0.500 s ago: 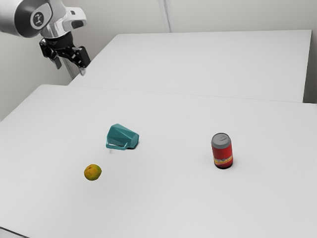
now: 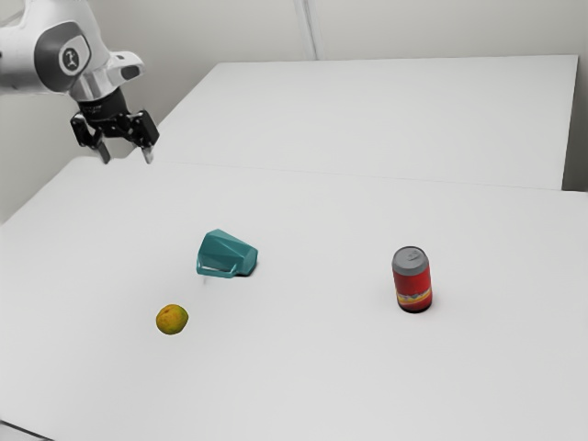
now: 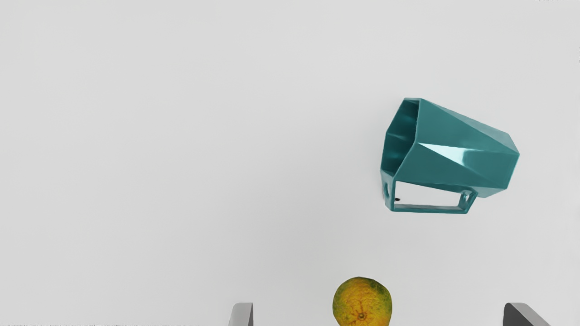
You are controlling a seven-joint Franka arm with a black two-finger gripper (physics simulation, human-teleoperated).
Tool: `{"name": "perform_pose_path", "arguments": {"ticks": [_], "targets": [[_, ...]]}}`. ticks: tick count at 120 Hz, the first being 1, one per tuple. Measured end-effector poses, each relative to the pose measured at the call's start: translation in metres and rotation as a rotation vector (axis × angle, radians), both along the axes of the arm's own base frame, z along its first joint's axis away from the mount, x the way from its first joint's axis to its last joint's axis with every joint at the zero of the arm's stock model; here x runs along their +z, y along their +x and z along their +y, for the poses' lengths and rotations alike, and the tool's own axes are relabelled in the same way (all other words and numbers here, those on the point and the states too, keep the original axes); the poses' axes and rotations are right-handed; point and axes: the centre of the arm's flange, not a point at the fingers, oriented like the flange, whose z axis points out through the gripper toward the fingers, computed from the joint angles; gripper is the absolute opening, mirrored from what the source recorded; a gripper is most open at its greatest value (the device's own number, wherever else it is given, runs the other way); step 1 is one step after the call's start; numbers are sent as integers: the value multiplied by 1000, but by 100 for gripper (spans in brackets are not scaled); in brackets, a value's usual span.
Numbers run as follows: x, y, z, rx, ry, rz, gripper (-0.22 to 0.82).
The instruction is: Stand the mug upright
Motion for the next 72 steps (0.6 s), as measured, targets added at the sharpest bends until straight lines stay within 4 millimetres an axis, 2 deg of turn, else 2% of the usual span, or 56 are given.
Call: {"name": "perform_pose_path", "arguments": {"ticks": [14, 23, 50, 72], "targets": [[-43, 9, 37, 106, -156, 36, 60], [-73, 16, 51, 158, -247, 62, 60], [-158, 43, 63, 251, -458, 129, 60], [-198, 61, 61, 295, -577, 134, 60]]}}
